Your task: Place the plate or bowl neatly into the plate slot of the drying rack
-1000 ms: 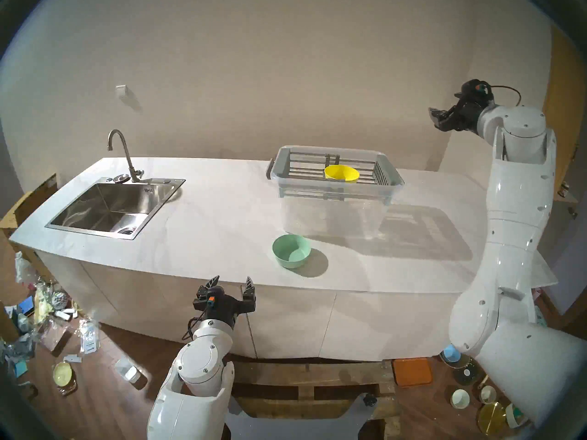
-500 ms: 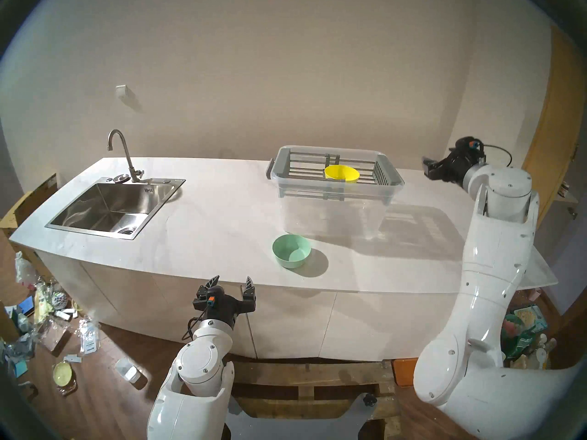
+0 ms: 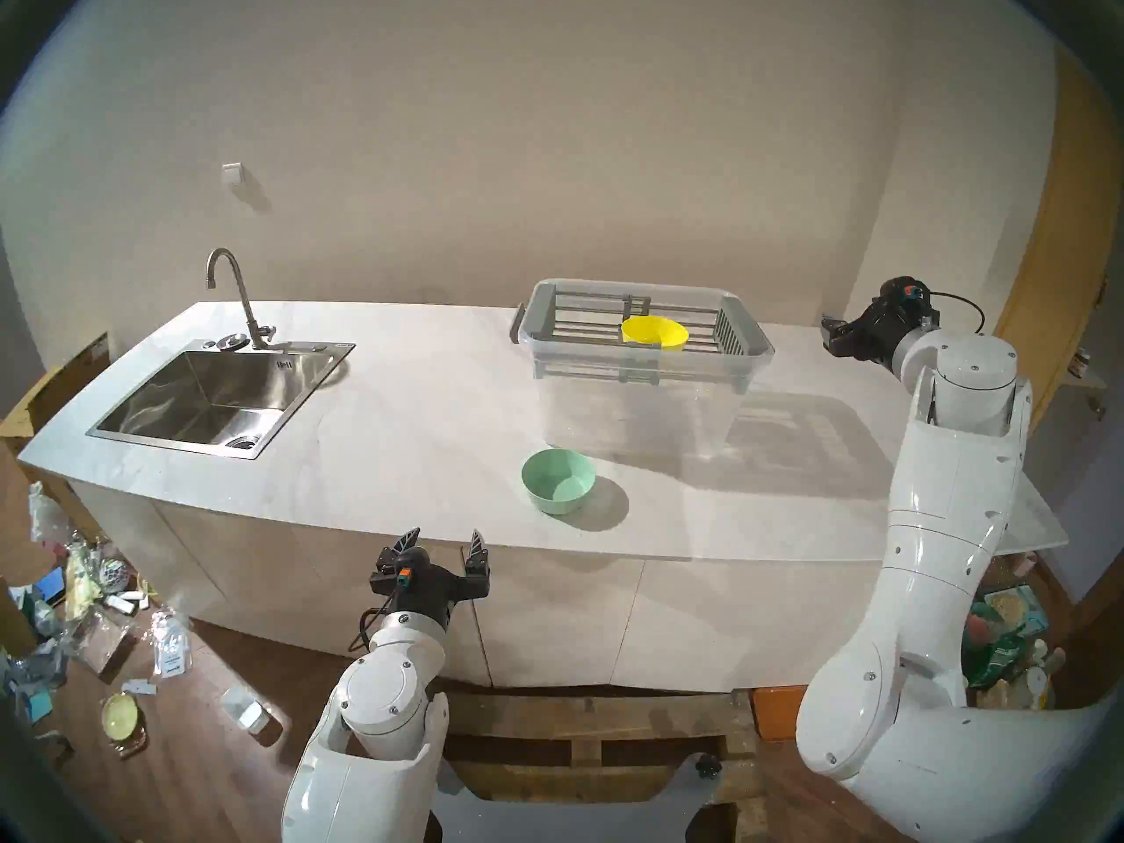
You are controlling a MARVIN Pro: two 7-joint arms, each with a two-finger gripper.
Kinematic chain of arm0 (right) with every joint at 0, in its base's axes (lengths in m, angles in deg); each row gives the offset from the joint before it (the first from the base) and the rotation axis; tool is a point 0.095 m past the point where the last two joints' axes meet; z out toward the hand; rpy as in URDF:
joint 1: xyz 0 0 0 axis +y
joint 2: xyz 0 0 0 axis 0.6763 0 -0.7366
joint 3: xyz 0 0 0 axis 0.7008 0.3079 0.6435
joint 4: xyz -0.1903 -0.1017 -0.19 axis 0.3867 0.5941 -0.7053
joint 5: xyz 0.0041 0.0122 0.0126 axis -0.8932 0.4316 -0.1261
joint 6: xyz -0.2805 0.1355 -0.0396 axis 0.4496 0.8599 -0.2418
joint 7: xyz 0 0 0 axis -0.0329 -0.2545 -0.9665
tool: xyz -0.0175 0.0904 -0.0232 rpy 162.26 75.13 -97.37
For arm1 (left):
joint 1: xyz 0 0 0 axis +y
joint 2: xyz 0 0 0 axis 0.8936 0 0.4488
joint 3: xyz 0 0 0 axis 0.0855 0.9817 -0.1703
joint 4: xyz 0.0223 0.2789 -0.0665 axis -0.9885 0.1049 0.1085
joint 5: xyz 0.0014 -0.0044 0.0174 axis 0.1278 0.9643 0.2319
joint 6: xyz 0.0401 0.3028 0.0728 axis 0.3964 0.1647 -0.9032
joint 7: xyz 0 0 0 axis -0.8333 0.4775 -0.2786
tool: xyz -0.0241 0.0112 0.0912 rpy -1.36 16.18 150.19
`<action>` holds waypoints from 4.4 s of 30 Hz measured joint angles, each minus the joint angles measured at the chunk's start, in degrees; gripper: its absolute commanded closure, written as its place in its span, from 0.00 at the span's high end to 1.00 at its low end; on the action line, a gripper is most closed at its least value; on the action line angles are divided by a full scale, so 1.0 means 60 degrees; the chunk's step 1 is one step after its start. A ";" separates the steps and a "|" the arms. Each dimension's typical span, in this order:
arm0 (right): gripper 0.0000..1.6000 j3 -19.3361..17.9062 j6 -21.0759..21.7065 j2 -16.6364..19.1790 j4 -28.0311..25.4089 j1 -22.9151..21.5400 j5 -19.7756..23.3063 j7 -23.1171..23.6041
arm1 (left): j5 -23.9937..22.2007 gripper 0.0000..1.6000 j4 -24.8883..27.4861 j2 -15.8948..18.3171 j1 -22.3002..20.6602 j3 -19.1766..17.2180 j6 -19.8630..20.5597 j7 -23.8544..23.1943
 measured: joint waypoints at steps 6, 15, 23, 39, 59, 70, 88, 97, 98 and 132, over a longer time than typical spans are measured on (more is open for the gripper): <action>1.00 -0.0201 0.0000 -0.0150 0.0135 0.0008 0.0029 -0.0152 | 0.0000 1.00 0.0002 0.0000 0.0000 0.0000 0.0000 0.0000; 1.00 -0.0093 -0.0098 -0.0307 0.0222 -0.0010 0.0021 -0.0407 | 0.0000 1.00 0.0002 0.0000 0.0000 0.0000 0.0000 0.0000; 1.00 -0.0048 -0.0124 -0.0328 0.0231 -0.0010 0.0023 -0.0512 | 0.0000 1.00 0.0002 0.0000 0.0000 0.0000 0.0000 0.0000; 1.00 -0.0012 -0.0125 -0.0329 0.0242 -0.0007 0.0028 -0.0551 | -0.2560 1.00 0.0621 -0.0080 -0.0577 0.0510 0.1370 -0.0535; 1.00 -0.0006 -0.0127 -0.0312 0.0245 -0.0006 0.0041 -0.0574 | -0.4013 1.00 0.1218 0.0024 -0.1556 0.1422 0.3092 0.1161; 1.00 -0.0001 -0.0130 -0.0306 0.0247 -0.0005 0.0048 -0.0583 | -0.5193 1.00 0.0768 -0.0027 -0.1969 0.1413 0.3320 0.1896; 1.00 0.0003 -0.0132 -0.0300 0.0247 -0.0003 0.0059 -0.0592 | -0.5880 1.00 -0.0278 -0.0054 -0.2354 0.1405 0.3027 0.1766; 1.00 0.0007 -0.0132 -0.0296 0.0248 -0.0002 0.0061 -0.0596 | -0.5768 1.00 -0.0847 0.0000 -0.2673 0.1695 0.2828 0.1673; 1.00 0.0007 -0.0132 -0.0296 0.0248 -0.0002 0.0061 -0.0596 | -0.5744 1.00 -0.0878 0.0010 -0.2714 0.1716 0.2823 0.1673; 1.00 0.0023 -0.0130 -0.0286 0.0251 0.0001 0.0067 -0.0603 | -0.7575 0.00 0.0005 0.0339 -0.3725 0.2357 0.5976 0.1763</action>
